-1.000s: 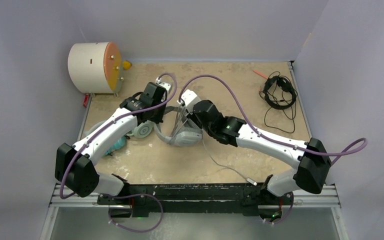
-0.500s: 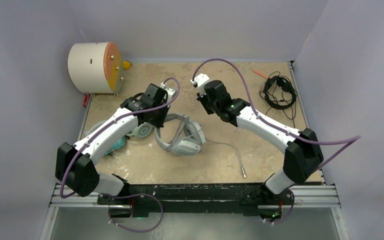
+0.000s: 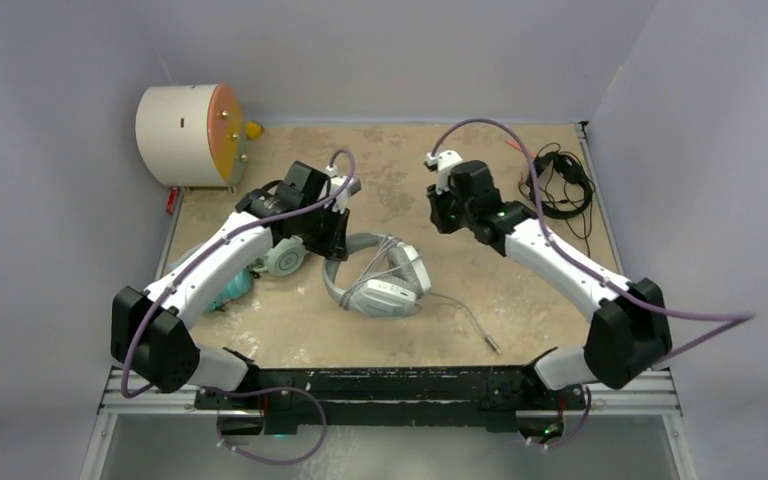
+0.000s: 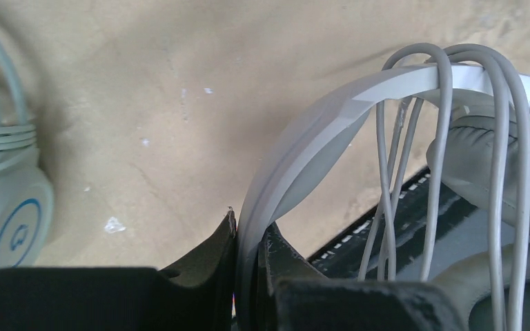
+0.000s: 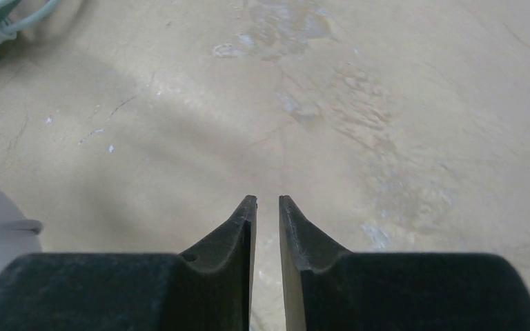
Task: Wrap the headphones
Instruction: Wrap the headphones cable around the headphones.
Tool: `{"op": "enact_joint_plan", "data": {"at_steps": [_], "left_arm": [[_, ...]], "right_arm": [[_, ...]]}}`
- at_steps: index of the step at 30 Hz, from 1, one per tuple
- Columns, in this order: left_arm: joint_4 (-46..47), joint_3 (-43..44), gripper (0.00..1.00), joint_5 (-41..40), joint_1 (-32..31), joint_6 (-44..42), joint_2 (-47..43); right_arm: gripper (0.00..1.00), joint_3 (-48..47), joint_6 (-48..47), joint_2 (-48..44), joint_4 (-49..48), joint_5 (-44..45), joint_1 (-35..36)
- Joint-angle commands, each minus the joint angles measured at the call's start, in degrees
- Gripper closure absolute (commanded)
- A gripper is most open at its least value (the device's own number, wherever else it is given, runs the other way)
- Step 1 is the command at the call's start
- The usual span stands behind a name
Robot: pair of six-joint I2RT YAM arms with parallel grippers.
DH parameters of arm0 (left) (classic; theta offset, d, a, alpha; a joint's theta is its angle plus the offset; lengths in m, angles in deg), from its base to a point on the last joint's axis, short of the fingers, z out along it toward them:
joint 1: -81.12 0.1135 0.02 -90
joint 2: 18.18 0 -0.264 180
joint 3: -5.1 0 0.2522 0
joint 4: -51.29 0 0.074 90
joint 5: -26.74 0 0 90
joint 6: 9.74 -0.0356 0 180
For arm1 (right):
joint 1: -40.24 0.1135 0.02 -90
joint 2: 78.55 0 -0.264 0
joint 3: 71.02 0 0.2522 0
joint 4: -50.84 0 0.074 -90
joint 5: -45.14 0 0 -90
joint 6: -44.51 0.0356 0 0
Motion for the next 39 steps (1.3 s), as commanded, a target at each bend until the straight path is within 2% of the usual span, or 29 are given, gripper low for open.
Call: {"op": "enact_joint_plan", "data": {"at_steps": [1,8,12,16,20,24,28,32,35,37,39], "left_arm": [[3.8,2.5,1.0,14.8,3.7,4.6,-1.3],[5.0,2.5,1.0,20.9,7.2,6.4,-1.0],[5.2,3.2,1.0,22.2,8.0,6.4,-1.1],[7.1,2.6,1.0,21.5,8.4,6.2,-2.3],[8.0,2.1,1.0,21.4,8.5,6.5,-3.3],[7.8,2.0,1.0,22.6,8.5,6.6,-3.7],[7.5,2.0,1.0,24.0,8.5,6.9,-3.0],[6.9,2.4,1.0,24.9,8.5,6.9,-2.1],[6.6,2.8,1.0,25.0,8.5,6.7,-2.0],[6.5,3.1,1.0,25.0,8.5,6.7,-2.0],[6.4,3.4,1.0,25.0,8.5,6.6,-2.1]], "right_arm": [[0.78,4.1,5.3,-6.9,-0.1,-4.3,-4.1],[0.75,13.4,7.6,-14.9,-2.0,-9.4,-7.4],[0.65,25.5,9.7,-22.6,-15.4,-19.6,-7.4],[0.53,34.1,10.2,-28.0,-27.9,-23.5,-7.4],[0.46,38.5,10.3,-28.7,-34.1,-27.3,-7.4],[0.35,41.2,11.2,-27.7,-40.1,-32.6,-7.4],[0.3,43.0,13.3,-24.9,-46.8,-38.6,-7.4],[0.33,42.3,14.1,-23.7,-46.4,-39.6,-7.4],[0.35,42.5,14.6,-26.2,-44.8,-36.9,-7.4],[0.36,42.5,15.0,-29.4,-41.4,-32.9,-7.4],[0.35,41.4,15.9,-32.2,-34.5,-24.5,-7.4]]}}
